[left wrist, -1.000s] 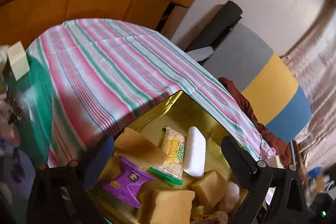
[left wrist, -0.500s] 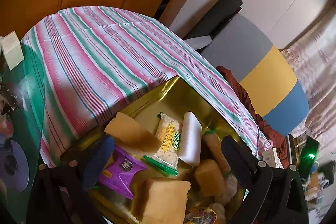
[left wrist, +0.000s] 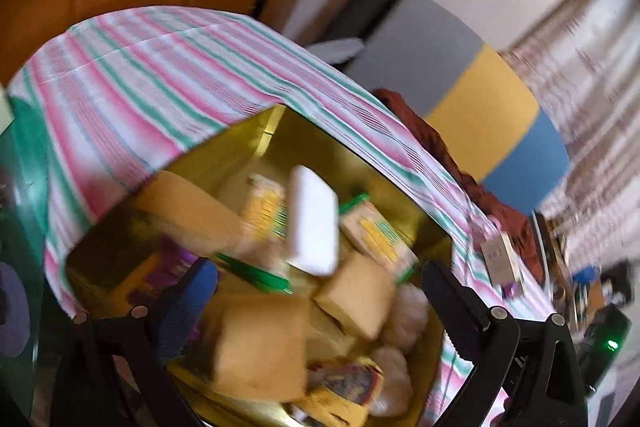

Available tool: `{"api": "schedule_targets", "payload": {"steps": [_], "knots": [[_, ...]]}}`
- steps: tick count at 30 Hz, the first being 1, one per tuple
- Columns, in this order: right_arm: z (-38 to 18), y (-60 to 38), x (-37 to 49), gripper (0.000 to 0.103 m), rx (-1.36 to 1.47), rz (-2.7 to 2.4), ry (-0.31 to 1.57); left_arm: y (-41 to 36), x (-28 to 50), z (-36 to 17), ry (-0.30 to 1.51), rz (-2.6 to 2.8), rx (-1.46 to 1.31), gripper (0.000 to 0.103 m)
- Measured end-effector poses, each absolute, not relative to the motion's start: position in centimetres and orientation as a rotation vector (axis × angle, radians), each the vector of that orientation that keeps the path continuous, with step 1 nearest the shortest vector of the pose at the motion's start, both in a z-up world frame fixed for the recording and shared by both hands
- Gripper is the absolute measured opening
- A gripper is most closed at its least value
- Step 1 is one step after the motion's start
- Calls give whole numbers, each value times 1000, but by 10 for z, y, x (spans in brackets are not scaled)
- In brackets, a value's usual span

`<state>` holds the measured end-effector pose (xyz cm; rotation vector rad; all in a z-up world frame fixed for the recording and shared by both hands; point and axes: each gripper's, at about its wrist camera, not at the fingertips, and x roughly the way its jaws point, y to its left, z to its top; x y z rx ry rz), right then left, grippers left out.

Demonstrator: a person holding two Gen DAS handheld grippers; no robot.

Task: Organize objects
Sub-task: 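Release the packet into the gold tray with the left tool while the right tool drops its packet in, then move both tools back toward the remaining items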

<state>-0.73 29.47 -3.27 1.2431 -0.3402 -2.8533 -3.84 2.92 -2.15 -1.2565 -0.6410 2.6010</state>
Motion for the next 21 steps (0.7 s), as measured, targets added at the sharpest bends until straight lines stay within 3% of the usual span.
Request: {"api": "schedule_targets", "payload": {"steps": [11,21], "knots": [[-73,371,46,50,1388,-2935,-503,127,11,-22,-234,2337,-1150,103],[-78,437,42,50,1388,-3018,-537,173,56,-38,-112,2227,-1149,103]]}}
